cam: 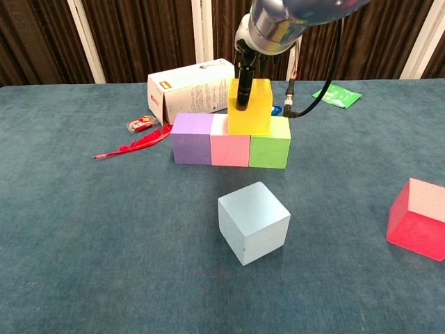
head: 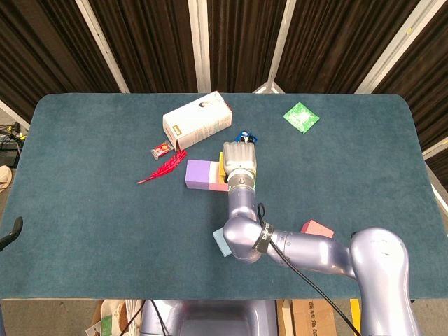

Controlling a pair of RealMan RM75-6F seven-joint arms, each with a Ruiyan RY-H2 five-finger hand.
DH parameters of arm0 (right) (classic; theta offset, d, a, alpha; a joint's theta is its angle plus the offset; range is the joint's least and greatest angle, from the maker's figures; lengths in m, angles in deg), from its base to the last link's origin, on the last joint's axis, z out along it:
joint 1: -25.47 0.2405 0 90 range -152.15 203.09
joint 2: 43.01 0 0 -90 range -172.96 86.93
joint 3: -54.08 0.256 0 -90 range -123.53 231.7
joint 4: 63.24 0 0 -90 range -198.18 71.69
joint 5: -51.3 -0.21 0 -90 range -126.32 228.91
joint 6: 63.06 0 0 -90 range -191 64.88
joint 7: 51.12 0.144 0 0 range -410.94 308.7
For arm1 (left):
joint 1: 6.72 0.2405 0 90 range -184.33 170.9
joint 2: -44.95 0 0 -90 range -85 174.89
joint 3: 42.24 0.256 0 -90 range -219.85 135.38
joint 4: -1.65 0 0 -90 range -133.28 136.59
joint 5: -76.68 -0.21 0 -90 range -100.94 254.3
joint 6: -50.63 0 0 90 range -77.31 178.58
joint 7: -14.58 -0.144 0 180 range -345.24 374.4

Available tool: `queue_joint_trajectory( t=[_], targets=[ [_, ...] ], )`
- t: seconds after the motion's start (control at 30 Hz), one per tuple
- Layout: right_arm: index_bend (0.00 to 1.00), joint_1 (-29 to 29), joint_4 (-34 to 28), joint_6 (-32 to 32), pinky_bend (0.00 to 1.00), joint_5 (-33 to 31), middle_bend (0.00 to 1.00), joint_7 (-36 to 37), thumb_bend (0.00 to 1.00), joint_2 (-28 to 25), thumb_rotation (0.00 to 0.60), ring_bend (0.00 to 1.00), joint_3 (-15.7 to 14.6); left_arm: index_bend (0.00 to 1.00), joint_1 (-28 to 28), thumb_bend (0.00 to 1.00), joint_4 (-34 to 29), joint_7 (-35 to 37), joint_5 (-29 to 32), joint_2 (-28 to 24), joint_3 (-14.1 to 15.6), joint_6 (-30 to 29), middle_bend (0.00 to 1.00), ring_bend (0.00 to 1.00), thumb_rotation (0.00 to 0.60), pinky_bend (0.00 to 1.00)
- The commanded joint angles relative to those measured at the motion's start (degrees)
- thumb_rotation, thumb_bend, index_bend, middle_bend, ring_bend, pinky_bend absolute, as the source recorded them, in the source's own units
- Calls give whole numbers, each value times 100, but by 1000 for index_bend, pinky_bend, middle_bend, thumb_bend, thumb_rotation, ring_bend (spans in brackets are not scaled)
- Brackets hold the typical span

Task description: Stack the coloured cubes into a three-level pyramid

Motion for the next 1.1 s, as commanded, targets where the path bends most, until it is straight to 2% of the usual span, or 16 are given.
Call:
queue_joint_trajectory(
  t=[0.03, 1.1],
  targets=[
    [330, 1, -16, -13, 0, -4, 312, -14, 265, -2, 600, 124, 8, 46, 1, 348, -1, 4, 1, -1, -3, -4, 8, 0, 600, 0],
    [311, 1, -43, -128, 0, -78, 290, -144, 265, 23, 600, 110, 131, 46, 13, 347, -20, 27, 36, 2, -32, -34, 7, 0, 600, 0]
  ],
)
